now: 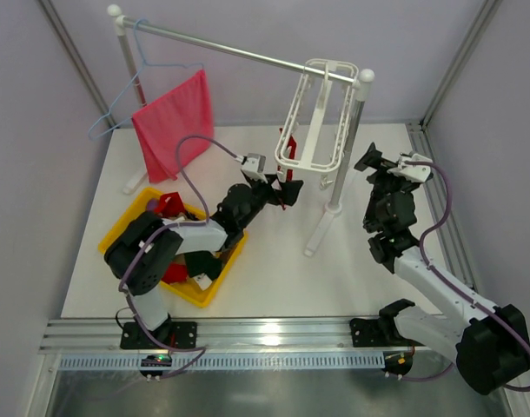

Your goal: Remove the socks clipped to the hanger

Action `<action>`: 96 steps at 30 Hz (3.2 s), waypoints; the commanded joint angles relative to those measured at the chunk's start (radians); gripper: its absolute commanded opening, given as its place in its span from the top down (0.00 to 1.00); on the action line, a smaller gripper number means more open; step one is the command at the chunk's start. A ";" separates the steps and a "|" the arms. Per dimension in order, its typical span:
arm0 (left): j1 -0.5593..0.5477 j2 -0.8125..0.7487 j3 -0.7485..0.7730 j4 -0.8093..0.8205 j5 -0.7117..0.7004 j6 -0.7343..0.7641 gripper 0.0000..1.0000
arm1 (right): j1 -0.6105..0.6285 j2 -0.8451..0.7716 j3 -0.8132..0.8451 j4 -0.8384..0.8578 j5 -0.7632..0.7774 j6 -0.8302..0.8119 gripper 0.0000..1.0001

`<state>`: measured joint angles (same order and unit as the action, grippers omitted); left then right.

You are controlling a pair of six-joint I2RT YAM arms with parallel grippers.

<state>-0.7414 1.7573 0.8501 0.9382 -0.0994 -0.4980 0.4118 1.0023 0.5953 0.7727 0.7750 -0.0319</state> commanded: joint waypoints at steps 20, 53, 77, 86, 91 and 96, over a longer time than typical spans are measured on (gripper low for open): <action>-0.004 0.139 0.207 0.088 -0.025 -0.010 1.00 | -0.018 0.021 0.041 0.022 -0.031 0.029 0.00; -0.283 -0.432 -0.253 -0.019 -0.482 0.348 1.00 | 0.289 -0.223 0.156 -0.145 -0.102 -0.177 0.00; -0.412 -0.700 -0.385 -0.127 -0.747 0.452 1.00 | 0.311 -0.329 0.219 -0.138 -0.175 -0.214 0.00; -0.412 -0.667 -0.368 -0.110 -0.714 0.455 1.00 | 0.308 -0.068 0.507 -0.366 -0.266 -0.200 0.00; -0.412 -0.670 -0.375 -0.110 -0.718 0.458 1.00 | 0.274 0.065 0.659 -0.459 -0.368 -0.128 0.00; -0.411 -0.688 -0.382 -0.111 -0.718 0.460 1.00 | 0.271 0.142 0.719 -0.512 -0.398 -0.050 0.03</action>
<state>-1.1500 1.0901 0.4614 0.7952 -0.8028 -0.0460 0.6884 1.1477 1.2579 0.3080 0.4156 -0.1486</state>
